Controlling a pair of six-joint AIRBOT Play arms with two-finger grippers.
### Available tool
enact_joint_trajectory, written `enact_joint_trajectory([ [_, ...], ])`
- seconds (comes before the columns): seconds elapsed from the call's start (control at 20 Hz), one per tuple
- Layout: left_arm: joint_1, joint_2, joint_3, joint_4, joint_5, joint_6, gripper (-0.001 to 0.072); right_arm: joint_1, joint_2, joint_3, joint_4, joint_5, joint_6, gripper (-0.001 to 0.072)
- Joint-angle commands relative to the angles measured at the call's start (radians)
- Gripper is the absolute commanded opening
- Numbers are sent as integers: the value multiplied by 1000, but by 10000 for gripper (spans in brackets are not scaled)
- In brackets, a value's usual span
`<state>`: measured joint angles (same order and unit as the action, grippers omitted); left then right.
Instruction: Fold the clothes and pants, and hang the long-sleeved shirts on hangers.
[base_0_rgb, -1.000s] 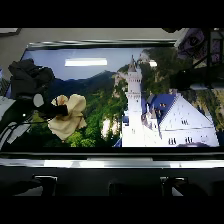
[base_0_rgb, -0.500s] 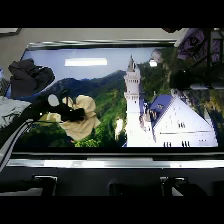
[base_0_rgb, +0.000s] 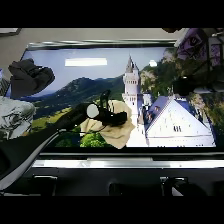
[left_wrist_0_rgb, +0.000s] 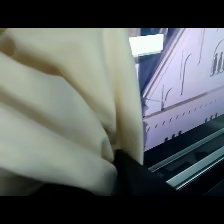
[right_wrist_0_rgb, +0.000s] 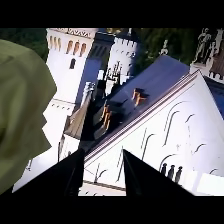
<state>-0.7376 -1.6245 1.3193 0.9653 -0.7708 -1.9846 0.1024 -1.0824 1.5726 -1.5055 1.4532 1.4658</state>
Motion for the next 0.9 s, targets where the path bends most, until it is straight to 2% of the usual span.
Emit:
enact_joint_trajectory([
  [0.0,-22,-43,12,-50,39,-55,545,-2,-12,0,-59,10,-45,317],
  [0.05,16,-25,12,-50,-2,-24,604,-7,-19,-4,-84,0,-57,317],
  [0.15,118,33,11,-43,-128,97,610,-55,-30,-68,-120,-43,-47,318],
  [0.2,173,67,11,-11,-188,140,664,-105,-40,-127,-94,-55,-14,345],
  [0.25,233,105,11,33,-243,163,666,-169,-56,-203,-19,-60,16,442],
  [0.35,350,169,11,69,-319,215,665,-282,-101,-363,277,-86,1,451],
  [0.4,404,195,11,70,-347,242,663,-312,-134,-438,472,-104,-52,451],
  [0.5,490,224,11,71,-388,275,661,-297,-211,-538,685,-138,-172,457],
  [0.55,529,230,11,71,-410,276,654,-273,-248,-568,705,-162,-216,464],
  [0.65,582,229,11,71,-447,276,653,-211,-318,-608,706,-207,-259,567],
  [0.85,629,229,11,71,-461,276,654,-101,-434,-614,712,-224,-331,571],
])
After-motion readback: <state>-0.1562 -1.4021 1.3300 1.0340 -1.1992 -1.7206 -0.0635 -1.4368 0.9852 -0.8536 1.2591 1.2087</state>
